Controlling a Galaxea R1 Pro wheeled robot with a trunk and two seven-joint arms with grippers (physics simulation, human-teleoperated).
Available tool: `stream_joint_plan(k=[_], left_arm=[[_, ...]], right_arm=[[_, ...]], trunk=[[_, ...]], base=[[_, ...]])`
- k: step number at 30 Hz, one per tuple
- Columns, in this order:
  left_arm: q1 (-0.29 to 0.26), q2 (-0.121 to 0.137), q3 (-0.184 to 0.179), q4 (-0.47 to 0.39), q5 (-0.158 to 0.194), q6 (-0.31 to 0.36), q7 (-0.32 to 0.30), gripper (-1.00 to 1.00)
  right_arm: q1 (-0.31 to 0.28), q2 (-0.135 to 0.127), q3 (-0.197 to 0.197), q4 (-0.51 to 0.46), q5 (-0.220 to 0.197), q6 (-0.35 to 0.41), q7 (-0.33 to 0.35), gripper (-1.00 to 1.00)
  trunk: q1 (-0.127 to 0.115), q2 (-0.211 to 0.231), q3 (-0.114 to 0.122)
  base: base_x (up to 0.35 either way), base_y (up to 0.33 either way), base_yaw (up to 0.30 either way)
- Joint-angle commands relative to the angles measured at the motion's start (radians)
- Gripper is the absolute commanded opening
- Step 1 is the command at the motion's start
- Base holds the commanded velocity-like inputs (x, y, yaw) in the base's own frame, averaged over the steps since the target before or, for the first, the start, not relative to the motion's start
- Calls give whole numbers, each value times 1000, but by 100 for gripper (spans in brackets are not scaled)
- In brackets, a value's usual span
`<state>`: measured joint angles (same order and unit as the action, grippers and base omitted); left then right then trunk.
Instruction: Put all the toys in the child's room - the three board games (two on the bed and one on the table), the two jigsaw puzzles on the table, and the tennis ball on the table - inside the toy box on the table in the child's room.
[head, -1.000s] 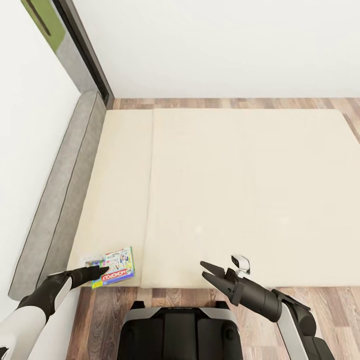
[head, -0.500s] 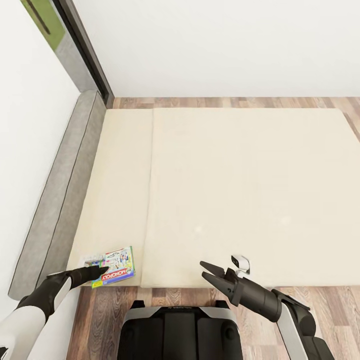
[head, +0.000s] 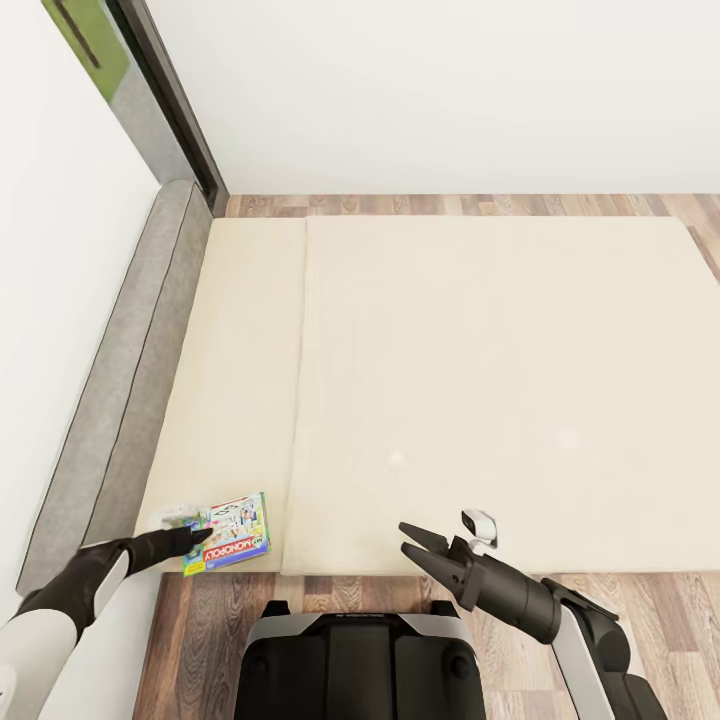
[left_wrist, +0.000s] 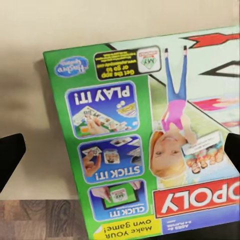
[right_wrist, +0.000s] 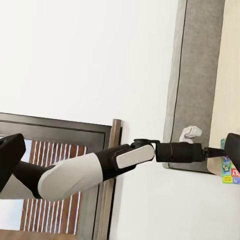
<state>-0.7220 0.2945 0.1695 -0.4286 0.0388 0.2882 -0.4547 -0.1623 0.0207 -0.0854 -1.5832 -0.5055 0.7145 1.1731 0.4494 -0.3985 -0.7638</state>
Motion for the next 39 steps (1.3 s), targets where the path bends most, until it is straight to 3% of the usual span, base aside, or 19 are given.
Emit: stream_joint_plan(k=[1,13,39], left_arm=[[0,1,6,-1,3,10,-13,100],[-1,28,5,-1,3,-43,-48,100],[-2,37,4,30,7,-53,-50,100]], right_arm=[[0,1,-1,0,-2,7,1,100],[0,0,-1,0,-1,7,-3,100],[1,1,6,1,-1,-41,-19,100]], trunk=[[1,-1,-1],[1,-1,-1],[1,-1,-7]], base=[[0,0,0],[0,0,0],[0,0,0]])
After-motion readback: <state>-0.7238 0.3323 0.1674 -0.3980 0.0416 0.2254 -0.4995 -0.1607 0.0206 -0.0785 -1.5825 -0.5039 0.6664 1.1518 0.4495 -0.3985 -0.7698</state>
